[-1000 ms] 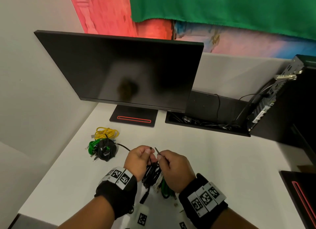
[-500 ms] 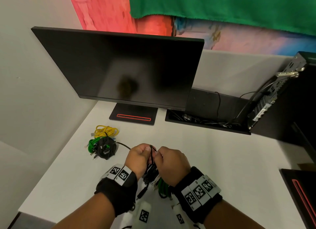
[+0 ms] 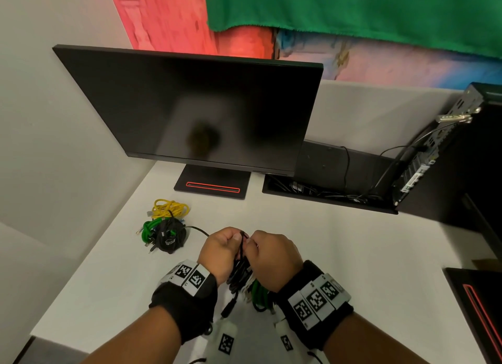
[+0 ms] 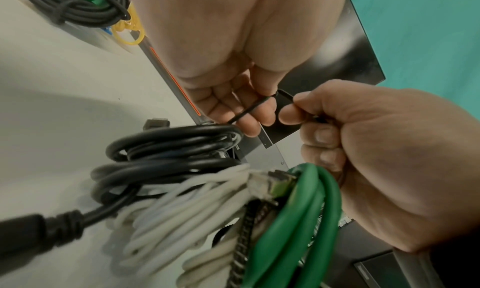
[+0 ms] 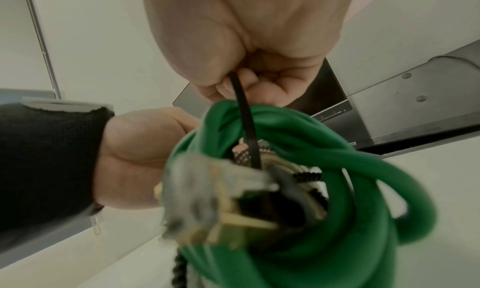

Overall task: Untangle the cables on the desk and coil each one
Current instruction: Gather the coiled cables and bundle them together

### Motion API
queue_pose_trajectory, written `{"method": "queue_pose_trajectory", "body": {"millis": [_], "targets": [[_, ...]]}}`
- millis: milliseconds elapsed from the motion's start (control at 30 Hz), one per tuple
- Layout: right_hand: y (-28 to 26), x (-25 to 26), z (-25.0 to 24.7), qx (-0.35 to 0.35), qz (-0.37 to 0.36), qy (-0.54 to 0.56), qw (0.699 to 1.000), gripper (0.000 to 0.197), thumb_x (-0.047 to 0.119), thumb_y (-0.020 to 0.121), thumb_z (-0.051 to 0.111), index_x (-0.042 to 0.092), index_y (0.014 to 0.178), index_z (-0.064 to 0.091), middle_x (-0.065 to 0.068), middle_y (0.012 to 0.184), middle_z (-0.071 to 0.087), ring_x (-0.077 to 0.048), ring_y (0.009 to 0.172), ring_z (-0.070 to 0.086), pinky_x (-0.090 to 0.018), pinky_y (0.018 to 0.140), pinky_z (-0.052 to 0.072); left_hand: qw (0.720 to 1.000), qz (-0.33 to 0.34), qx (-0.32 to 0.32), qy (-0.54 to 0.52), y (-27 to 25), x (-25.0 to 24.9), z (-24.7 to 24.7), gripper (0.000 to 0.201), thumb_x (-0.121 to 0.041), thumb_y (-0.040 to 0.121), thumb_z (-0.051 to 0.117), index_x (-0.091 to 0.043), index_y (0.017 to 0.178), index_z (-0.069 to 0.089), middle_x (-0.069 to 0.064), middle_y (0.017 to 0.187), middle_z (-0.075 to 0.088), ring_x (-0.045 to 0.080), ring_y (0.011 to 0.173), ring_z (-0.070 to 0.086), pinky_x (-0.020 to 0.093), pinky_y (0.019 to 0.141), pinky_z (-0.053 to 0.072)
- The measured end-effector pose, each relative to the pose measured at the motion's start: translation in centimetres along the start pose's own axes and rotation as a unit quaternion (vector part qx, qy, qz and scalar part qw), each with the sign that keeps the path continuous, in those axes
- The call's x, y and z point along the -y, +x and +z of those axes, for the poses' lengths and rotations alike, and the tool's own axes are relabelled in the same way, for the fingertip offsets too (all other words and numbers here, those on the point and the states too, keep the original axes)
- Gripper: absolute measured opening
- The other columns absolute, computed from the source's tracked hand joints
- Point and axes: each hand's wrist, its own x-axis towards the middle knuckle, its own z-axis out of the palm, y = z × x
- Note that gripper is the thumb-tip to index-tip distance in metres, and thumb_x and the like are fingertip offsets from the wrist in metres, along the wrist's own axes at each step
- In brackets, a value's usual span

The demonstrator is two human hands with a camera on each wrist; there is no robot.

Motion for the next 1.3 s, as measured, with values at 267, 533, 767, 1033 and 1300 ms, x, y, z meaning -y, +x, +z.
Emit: {"method": "queue_pose_trajectory", "body": {"millis": [267,533,767,1033,1300], "targets": [[0.0,-0.2,-0.3,-0.016,-0.015,0.014,1.0,0.028,0.043,0.091,0.029,0.026,0.071,0.041,0.009,0.057,0.041,-0.016,0.056,0.045,-0.027,0.049,0.025,0.999,0.021,0.023,-0.025,-0.2,-0.3,-0.3,0.029,0.001,0.1,0.044,-0.006,0.087,0.069,-0.008,0.055,0.065,0.0,0.05,0.055,0.012,0.053,0.041],[0.1,-0.3,0.1,-0.002,-0.007,0.004,1.0,0.029,0.037,0.099,0.036,0.024,0.075,0.043,0.009,0.058,0.041,-0.016,0.056,0.044,-0.028,0.05,0.026,1.0,-0.009,0.023,-0.005,-0.1,0.2,0.0,0.036,-0.009,0.101,0.043,0.0,0.076,0.067,0.02,0.066,0.058,0.026,0.063,0.046,0.035,0.065,0.037],[0.4,0.0,-0.5,0.029,0.007,0.001,1.0,0.037,0.035,0.099,0.036,0.026,0.063,0.035,0.006,0.062,0.046,-0.017,0.06,0.046,-0.029,0.052,0.027,0.999,-0.029,0.01,-0.014,-0.1,0.2,0.5,0.037,-0.009,0.1,0.045,0.001,0.071,0.063,0.018,0.062,0.054,0.027,0.062,0.044,0.036,0.064,0.035],[0.3,0.2,-0.9,0.027,0.004,0.013,1.0,0.04,0.034,0.097,0.04,0.025,0.059,0.035,0.007,0.058,0.045,-0.009,0.054,0.041,-0.027,0.048,0.025,0.999,-0.03,0.002,-0.026,-0.1,0.1,0.4,0.033,-0.008,0.101,0.045,-0.003,0.078,0.067,0.018,0.063,0.055,0.025,0.059,0.045,0.031,0.057,0.036],[0.3,0.1,-1.0,0.026,0.008,0.02,0.999,0.039,0.034,0.096,0.041,0.025,0.059,0.038,0.007,0.059,0.047,-0.012,0.056,0.045,-0.027,0.049,0.028,1.0,-0.02,0.01,-0.021,-0.1,0.1,0.4,0.03,-0.009,0.101,0.046,-0.001,0.084,0.068,0.02,0.068,0.058,0.025,0.062,0.047,0.033,0.062,0.038]]}}
